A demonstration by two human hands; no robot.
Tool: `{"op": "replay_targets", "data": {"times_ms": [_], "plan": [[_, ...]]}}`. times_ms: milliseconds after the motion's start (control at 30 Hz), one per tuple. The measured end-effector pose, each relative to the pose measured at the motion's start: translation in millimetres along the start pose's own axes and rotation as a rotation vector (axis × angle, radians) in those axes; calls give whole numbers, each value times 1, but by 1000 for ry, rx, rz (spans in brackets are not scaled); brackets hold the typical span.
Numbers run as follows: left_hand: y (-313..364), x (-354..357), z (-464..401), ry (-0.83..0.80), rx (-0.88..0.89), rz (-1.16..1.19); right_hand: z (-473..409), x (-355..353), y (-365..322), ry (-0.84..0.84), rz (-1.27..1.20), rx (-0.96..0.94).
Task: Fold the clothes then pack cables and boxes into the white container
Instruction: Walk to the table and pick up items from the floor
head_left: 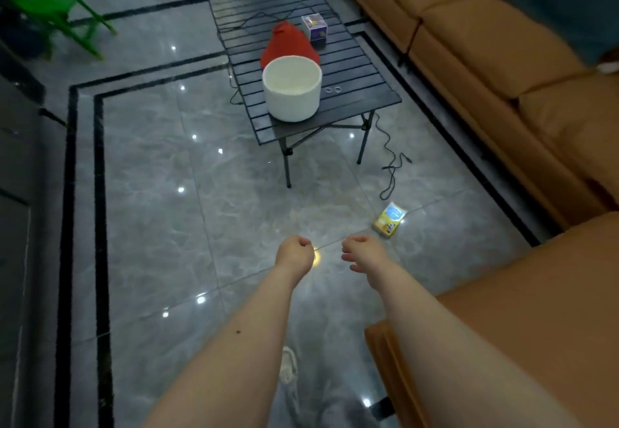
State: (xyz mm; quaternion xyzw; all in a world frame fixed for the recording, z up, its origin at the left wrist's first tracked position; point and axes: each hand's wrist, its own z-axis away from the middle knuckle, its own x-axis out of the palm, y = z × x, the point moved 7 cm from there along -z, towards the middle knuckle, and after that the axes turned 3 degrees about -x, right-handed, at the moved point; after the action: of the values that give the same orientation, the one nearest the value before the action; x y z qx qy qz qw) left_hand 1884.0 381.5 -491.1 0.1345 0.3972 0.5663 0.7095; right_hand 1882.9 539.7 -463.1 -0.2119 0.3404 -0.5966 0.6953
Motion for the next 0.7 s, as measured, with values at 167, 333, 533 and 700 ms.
{"op": "replay_targets", "data": {"times_ms": [167,333,533,700], "plan": [[77,37,-45,-108,52,-123,-46,-48,-38,116,-95,23],[171,99,-88,-197,164,-243,-104,-117,-72,240,-219,65],[280,175,-147,-253,207,-340,-176,-211,-125,358,-279,88],[356,228,-186,-299,220,-318,-225,-272,-169,418,-305,109]]}}
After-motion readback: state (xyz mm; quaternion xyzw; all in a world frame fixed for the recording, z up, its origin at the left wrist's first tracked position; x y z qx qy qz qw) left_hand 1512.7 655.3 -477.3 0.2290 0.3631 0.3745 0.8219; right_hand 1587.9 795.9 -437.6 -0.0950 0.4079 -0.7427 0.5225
